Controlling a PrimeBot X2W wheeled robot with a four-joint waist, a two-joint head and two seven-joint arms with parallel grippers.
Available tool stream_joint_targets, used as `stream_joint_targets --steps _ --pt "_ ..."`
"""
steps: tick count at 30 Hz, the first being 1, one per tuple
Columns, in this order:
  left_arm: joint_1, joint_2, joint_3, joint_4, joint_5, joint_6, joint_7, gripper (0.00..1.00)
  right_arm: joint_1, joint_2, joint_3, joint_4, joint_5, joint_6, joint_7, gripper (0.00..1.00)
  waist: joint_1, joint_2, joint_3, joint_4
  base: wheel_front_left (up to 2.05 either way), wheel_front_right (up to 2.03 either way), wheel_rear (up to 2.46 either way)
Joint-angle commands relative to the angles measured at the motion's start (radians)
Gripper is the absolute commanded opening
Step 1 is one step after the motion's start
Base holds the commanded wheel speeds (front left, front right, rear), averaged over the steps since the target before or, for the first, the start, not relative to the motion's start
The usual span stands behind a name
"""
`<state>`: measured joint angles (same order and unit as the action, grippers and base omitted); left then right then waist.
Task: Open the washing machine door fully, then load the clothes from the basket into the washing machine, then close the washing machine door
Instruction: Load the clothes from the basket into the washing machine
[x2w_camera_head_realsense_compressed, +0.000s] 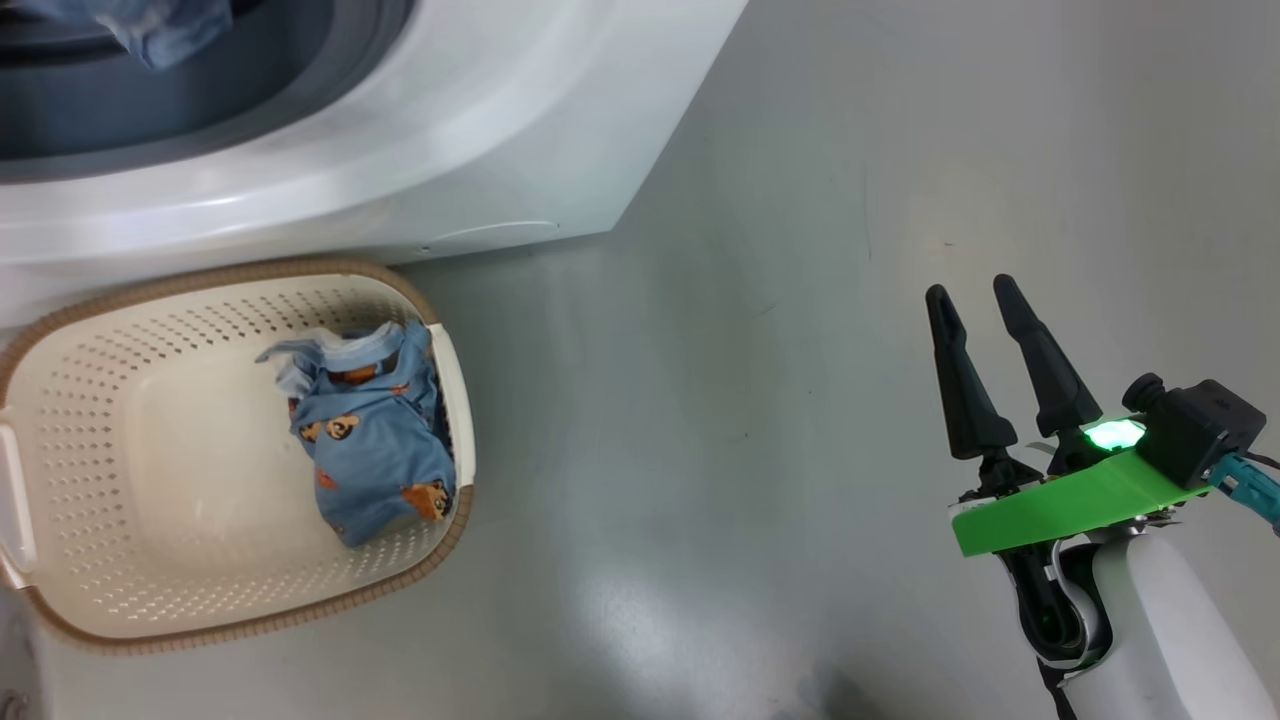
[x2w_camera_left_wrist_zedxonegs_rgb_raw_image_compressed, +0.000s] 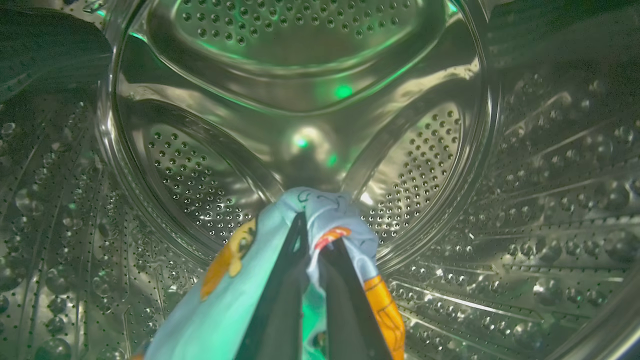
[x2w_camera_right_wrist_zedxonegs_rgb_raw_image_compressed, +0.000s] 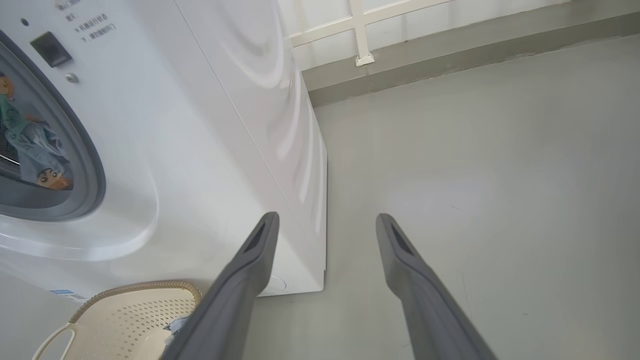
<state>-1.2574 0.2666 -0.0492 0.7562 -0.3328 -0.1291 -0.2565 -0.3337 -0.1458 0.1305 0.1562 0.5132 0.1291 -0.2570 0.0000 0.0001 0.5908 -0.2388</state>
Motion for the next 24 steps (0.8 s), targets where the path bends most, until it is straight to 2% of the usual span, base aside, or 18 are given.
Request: stream_joint_targets --steps 1,2,3,4,12,24 --pt "-0.005 0.051 0.009 -0.036 0.013 -0.002 -0.005 0.00 -0.001 0.002 0.022 -0.024 0.017 0.002 -0.005 1.00 0.0000 -0.0001 0.007 -0.004 0.00 0.00 0.00" --pt "0.001 0.050 0.010 -0.033 0.012 -0.002 -0.005 0.22 -0.001 0.003 0.021 -0.024 0.017 0.002 -0.005 1.00 0.0000 -0.0001 0.008 -0.003 0.00 0.00 0.00" --pt "0.009 0.050 0.004 -0.024 0.014 -0.002 -0.005 0.48 -0.001 0.004 0.022 -0.023 0.017 0.002 -0.005 1.00 0.0000 -0.0001 0.009 -0.002 0.00 0.00 0.00" --pt "0.015 0.052 0.000 -0.017 0.019 -0.002 -0.005 1.00 -0.001 0.005 0.023 -0.021 0.017 0.002 -0.005 1.00 0.0000 -0.0001 0.010 -0.001 0.00 0.00 0.00" --pt "0.046 0.042 0.000 0.024 0.018 -0.002 -0.005 1.00 -0.005 0.002 0.030 -0.017 0.017 0.002 -0.005 1.00 0.0000 -0.0001 0.005 0.011 0.00 0.00 0.00" --pt "0.147 0.000 0.031 0.007 0.025 -0.002 -0.005 1.00 0.001 -0.018 0.030 -0.012 0.013 0.002 -0.005 1.00 0.0000 -0.0001 -0.035 0.036 0.00 0.00 0.00"
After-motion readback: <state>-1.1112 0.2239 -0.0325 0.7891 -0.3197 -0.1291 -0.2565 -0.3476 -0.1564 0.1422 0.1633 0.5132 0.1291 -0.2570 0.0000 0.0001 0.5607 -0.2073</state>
